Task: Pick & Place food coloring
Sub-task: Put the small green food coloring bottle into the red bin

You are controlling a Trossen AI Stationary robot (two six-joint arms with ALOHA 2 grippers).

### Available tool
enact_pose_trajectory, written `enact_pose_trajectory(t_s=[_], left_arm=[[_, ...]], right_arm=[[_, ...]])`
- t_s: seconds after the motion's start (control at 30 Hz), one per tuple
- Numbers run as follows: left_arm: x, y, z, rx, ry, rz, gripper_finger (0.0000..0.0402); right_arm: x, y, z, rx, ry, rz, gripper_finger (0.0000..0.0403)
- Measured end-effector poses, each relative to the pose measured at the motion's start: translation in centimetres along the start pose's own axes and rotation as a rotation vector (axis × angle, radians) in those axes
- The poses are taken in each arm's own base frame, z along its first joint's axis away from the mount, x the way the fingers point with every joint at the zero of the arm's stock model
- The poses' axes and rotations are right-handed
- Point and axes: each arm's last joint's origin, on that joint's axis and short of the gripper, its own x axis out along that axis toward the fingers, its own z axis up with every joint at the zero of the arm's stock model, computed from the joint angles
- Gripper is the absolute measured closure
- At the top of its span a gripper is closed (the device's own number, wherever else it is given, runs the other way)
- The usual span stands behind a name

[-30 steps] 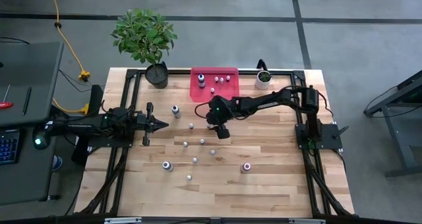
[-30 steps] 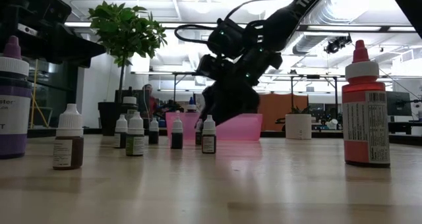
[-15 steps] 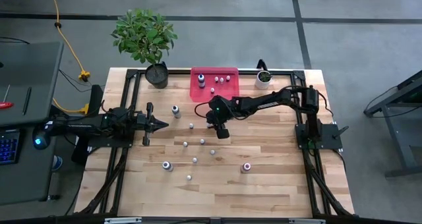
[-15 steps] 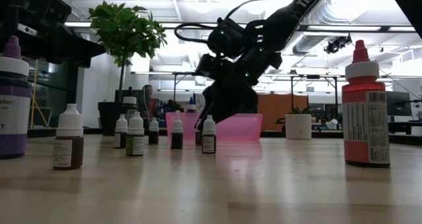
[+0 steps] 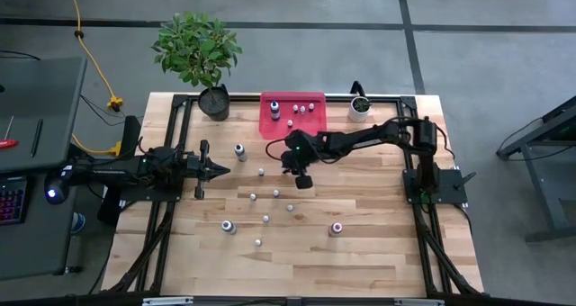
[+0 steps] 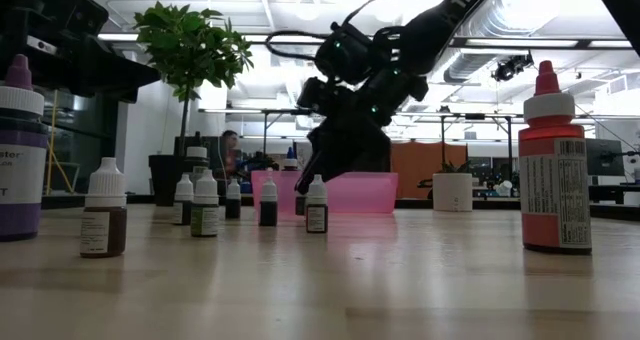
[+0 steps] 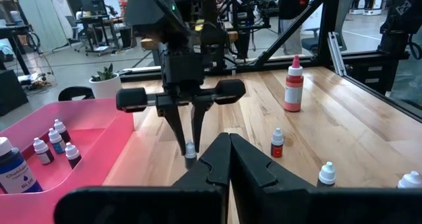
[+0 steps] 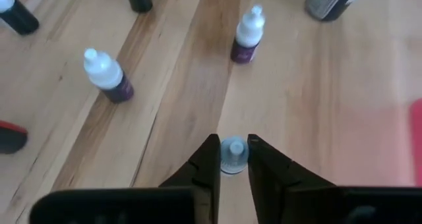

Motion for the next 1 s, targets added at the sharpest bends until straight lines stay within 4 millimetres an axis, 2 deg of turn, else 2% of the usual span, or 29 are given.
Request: enact_pose_trajectory(t_s=[0.27, 0.43, 0.73, 0.9, 1.0], left_arm=[[0.0, 0.0, 0.0, 0.0, 0.0, 0.0, 0.0401], [0.0, 0.0, 0.0, 0.0, 0.001, 0.0, 0.0401], [0.0, 0.0, 0.0, 0.0, 0.0, 0.0, 0.0401], [0.0, 0.0, 0.0, 0.0, 0.001, 0.0, 0.0401], [0.0, 0.0, 0.0, 0.0, 0.0, 0.0, 0.0401]], right_arm=[[-1.2, -0.4, 0.8, -0.002, -0.009, -0.075, 0.0356], [-2.7, -0.8, 1.6, 0.041, -0.034, -0.138, 0.0358], [-6.7, -2.3, 3.4, 0.298, -0.068, -0.339, 0.0358], [-8.6, -4.1, 4.9, 0.432, -0.039, -0.398, 0.0358], [-9.8, -5.5, 5.0, 0.52, -0.028, -0.452, 0.0358]])
